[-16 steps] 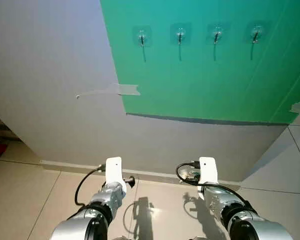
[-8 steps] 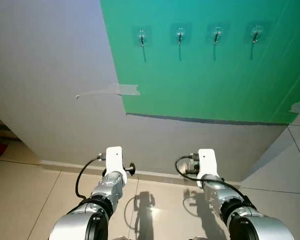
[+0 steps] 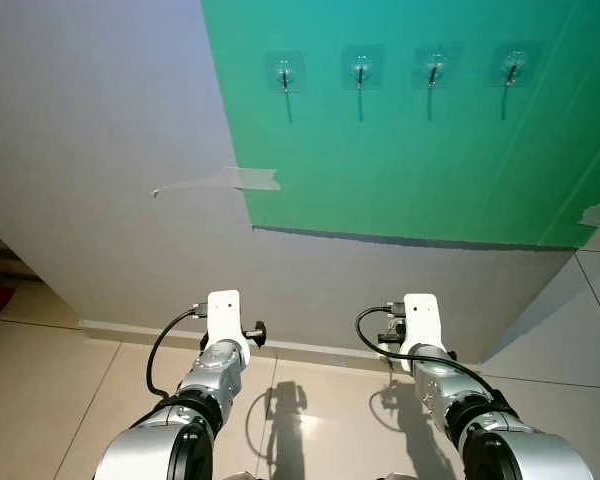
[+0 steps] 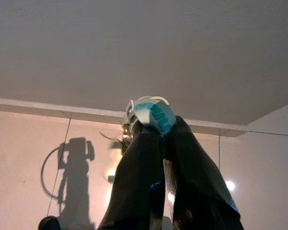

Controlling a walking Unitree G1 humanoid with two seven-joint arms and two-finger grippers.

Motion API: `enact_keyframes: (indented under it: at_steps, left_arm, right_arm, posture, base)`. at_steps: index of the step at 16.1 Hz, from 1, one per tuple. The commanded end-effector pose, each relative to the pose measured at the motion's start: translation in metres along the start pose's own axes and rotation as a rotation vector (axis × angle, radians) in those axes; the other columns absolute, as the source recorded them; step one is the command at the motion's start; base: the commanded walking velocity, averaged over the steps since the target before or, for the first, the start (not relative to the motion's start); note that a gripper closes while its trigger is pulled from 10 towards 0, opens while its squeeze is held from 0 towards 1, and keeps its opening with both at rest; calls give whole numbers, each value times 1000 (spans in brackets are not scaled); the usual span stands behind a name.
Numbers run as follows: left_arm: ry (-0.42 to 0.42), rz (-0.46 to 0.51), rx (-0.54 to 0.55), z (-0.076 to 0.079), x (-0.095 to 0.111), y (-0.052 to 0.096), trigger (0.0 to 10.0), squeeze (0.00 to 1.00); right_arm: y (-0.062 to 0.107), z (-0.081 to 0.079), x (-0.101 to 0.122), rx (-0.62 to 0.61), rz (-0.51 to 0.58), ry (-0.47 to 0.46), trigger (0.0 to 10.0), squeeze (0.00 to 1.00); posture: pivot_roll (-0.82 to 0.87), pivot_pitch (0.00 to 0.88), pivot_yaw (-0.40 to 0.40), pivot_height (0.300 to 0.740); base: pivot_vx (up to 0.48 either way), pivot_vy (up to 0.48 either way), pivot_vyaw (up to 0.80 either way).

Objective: Hang keys on a hook

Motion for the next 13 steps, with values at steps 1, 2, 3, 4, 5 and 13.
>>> enact_keyframes:
  at_steps: [1,2,3,4,5,13]
  left_arm:
    - [-12,4,12,-2,1,0,10000,0]
    - [-14,1,12,-2,1,0,10000,0]
    - [-17,0,13,-2,0,0,10000,0]
    - [-18,-1,14,-2,0,0,10000,0]
    - [-24,-3,15,-3,0,0,10000,0]
    - [-19,-39,32,-7,-8,1,10000,0]
  right_arm:
    - [-1,-2,8,1,30,-3,0,0]
    - [-1,-2,8,3,27,4,0,0]
    - [-1,-2,7,3,26,3,0,0]
    - [-1,-1,7,3,24,3,0,0]
    - [-1,-1,6,2,22,7,0,0]
    - [0,0,-4,6,-22,29,0,0]
  posture:
    - [-145,0,63,740]
    - [-146,0,62,740]
    - [-147,0,63,740]
    - [-147,0,63,740]
    - [-147,0,63,740]
    - [-158,0,68,740]
  base:
    - [0,0,0]
    - [0,0,0]
    - [0,0,0]
    - [0,0,0]
    - [0,0,0]
    - [0,0,0]
Point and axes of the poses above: a point about 5 cm out from each wrist's last joint towards the gripper, its own y axis pointing back from the gripper into the wrist, its own x axis along the axis of the wrist's last joint, z = x × y, the point moved 1 cm from there along -y, pointing out of the wrist towards the gripper, and after that the axes turned 6 degrees about y, right-handed, at the moved point
